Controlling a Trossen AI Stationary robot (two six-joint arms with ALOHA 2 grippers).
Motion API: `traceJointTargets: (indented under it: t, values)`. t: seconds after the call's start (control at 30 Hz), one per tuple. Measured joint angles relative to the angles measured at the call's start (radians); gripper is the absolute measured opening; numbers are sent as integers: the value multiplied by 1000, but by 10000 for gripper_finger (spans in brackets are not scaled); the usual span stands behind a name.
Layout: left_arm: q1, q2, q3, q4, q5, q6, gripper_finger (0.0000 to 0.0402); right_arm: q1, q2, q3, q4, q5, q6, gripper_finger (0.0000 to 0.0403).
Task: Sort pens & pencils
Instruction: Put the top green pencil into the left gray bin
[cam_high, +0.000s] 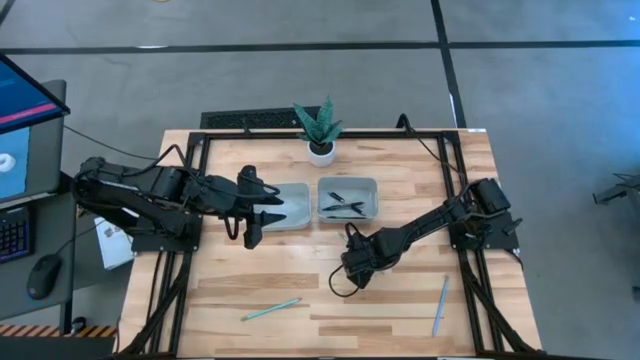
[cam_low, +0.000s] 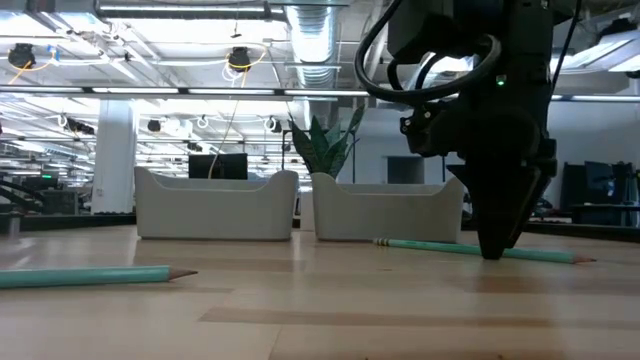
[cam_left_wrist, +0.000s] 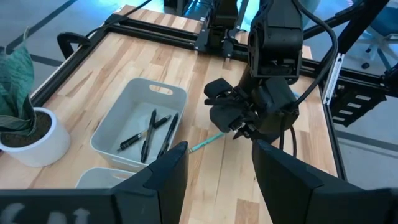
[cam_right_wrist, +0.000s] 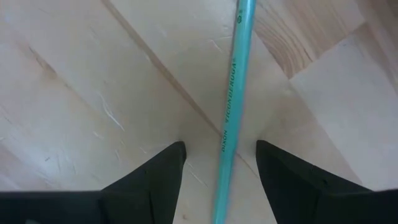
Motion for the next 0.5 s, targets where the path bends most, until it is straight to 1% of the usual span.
traceJointTargets:
  t: [0.13, 0.23, 0.33, 0.5]
  values:
    - [0, 0, 0, 0, 0, 0, 169, -1, 1, 6, -3, -21, -10, 225]
    - [0, 0, 0, 0, 0, 0, 169, -3, 4, 7, -2, -50, -13, 217]
    - [0, 0, 0, 0, 0, 0, 169, -4, 5, 9, -1, -70, -14, 197]
    - [0, 0, 0, 0, 0, -1, 169, -4, 5, 9, 3, -91, -15, 147]
